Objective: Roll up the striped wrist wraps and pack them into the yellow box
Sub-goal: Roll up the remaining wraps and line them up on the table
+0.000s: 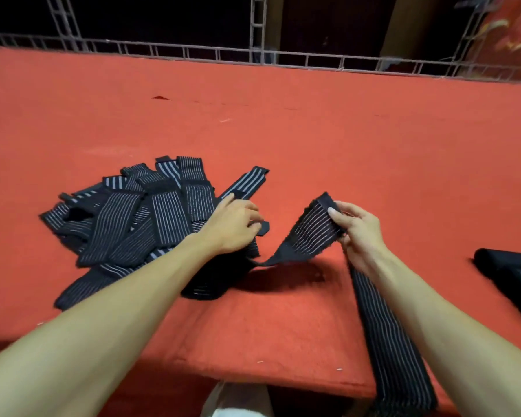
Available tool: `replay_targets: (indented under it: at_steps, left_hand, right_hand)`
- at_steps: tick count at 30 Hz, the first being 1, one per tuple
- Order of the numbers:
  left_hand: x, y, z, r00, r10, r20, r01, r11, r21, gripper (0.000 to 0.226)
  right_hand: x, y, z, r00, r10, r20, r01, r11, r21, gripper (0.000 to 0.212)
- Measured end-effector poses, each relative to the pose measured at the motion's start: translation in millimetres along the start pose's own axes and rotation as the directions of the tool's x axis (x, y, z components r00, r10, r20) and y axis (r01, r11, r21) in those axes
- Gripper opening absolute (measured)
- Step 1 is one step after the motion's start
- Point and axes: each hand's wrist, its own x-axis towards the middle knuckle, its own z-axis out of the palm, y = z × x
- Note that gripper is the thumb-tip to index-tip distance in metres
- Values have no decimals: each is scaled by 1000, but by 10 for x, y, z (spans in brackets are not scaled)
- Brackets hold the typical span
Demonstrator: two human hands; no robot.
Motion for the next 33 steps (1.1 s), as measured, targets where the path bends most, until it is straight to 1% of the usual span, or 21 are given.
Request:
replay_targets:
  at_steps: [2,3,5,8,10,11,13,15,16,17,18,20,22,24,27,29,31,33]
  left_hand:
    - [-36,197,-88,988,12,155,31,961,-273,40]
    - [-48,267,-97,975,25,221,52,940,-336,44]
    - [-72,344,-109,955,19,297,78,947,-311,45]
    - [-147,328,-110,934,-32,355,136,953,-271,41]
    - [-193,330,-134,927,-53,372,172,941,-293,44]
    - [-205,351,-163,930,-56,363,191,918,-347,47]
    - [-216,438,-247,941,-40,337,226,816,-533,57]
    - [-221,587,-387,950,42,309,194,697,-690,74]
    - [-219,667,-450,951,100,292,160,648,-744,79]
    - [-215,767,-519,949,157,274,127,603,-787,77]
    - [-215,858,-570,946,196,257,104,567,-817,69]
    - [-219,1053,-656,953,212,217,68,547,-834,47]
    - [-235,1199,-705,962,209,178,29,567,-823,34]
    - [-294,1332,-749,957,221,189,25,585,-810,28]
    - [-396,1448,-812,938,247,245,64,569,-820,25]
    - [-473,1503,-860,911,280,303,124,515,-848,23]
    - [-541,1537,-897,882,315,351,188,446,-875,24]
    - [-584,1537,-881,856,342,387,241,400,-885,29]
  right_hand:
    - [-94,-236,98,999,-13,41,9,994,112,17]
    - [-142,-359,147,998,-25,58,16,987,163,17]
    - [-229,-639,235,994,-65,83,40,959,279,17]
    - [-347,-970,318,985,-126,117,66,905,420,18]
    - [-413,-1146,330,981,-136,139,58,887,459,18]
    - [-457,-1230,323,976,-145,160,55,883,466,18]
    - [-523,-1343,305,964,-156,214,46,893,447,20]
    - [-587,-1421,296,953,-163,256,50,916,397,19]
    - [-609,-1447,288,947,-169,273,58,926,373,19]
    - [-636,-1484,276,940,-177,291,64,931,359,21]
    - [-652,-1505,260,933,-181,311,67,936,345,27]
    - [-709,-1570,212,926,-182,332,81,952,296,41]
    - [-743,-1615,178,935,-171,310,94,964,248,43]
    - [-793,-1653,130,951,-164,261,104,968,230,41]
    - [-815,-1688,67,970,-144,198,96,967,235,42]
    - [-809,-1692,-4,974,-125,186,87,976,201,46]
    - [-761,-1690,-88,979,-117,166,98,988,117,43]
    - [-712,-1660,-161,981,-119,155,122,992,-12,35]
